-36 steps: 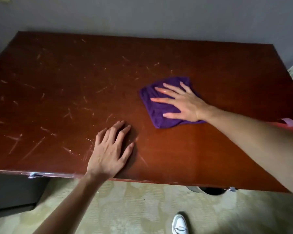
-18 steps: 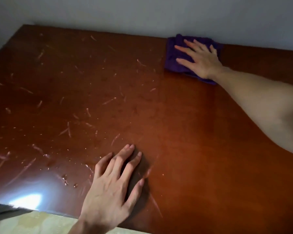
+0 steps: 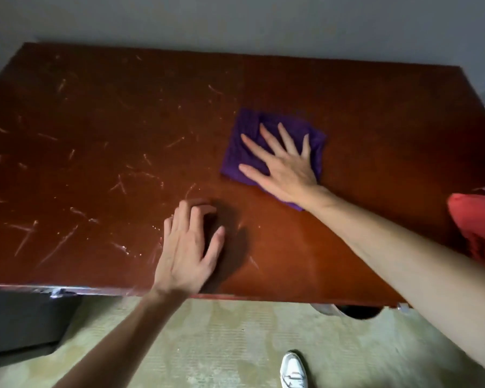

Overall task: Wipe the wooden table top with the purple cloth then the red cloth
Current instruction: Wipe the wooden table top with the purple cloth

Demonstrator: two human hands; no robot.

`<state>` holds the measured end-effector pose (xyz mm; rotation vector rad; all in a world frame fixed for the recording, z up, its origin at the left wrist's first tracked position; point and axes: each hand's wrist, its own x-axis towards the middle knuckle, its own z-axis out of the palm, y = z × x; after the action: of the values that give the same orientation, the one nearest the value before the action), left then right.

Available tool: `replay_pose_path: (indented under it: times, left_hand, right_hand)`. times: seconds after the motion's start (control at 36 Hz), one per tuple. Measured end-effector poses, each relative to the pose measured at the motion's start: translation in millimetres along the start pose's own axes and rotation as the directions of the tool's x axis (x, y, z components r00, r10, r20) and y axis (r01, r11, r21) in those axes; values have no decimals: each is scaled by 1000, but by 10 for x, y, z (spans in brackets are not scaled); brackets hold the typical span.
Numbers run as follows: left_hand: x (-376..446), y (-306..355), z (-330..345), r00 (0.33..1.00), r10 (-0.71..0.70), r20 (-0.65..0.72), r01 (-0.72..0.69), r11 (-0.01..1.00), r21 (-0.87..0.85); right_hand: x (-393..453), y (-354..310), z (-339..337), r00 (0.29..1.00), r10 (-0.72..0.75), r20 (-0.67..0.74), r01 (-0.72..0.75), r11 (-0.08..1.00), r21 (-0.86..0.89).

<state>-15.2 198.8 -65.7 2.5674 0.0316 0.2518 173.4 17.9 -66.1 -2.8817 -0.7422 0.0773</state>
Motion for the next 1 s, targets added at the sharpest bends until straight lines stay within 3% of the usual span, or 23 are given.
replay_pose_path:
  times: [0.14, 0.31, 0.44, 0.58, 0.67, 0.81, 1.0]
  left_hand:
    - [-74, -10, -99, 983, -32, -179, 25, 999, -41]
    - [-141, -410, -386, 1000, 7, -13, -5, 987, 163]
    - [-142, -775, -576, 986, 68, 155, -110, 953, 283]
    - [-102, -835, -559, 993, -4, 119, -26, 968, 251]
    - [-101, -842, -553, 988, 0, 155, -40, 966, 254]
    - [-91, -838, -574, 978, -35, 204, -13, 973, 228]
    - [-45, -734, -614, 988, 42, 151, -70, 980, 188]
  right_hand:
    - [-1010, -576, 139, 995, -105, 3, 105, 994, -32]
    - [-1691, -874, 250, 961, -275, 22, 276, 959, -60]
    - [-1220, -622, 94, 864, -475, 167, 492, 867, -78]
    - [-213, -297, -24, 672, -699, 246, 734, 673, -91]
    - [409, -184, -48, 614, -747, 255, 787, 606, -118]
    - [1358, -2, -95, 703, -672, 232, 707, 697, -120]
    - [2338, 260, -175, 913, -379, 150, 389, 920, -48]
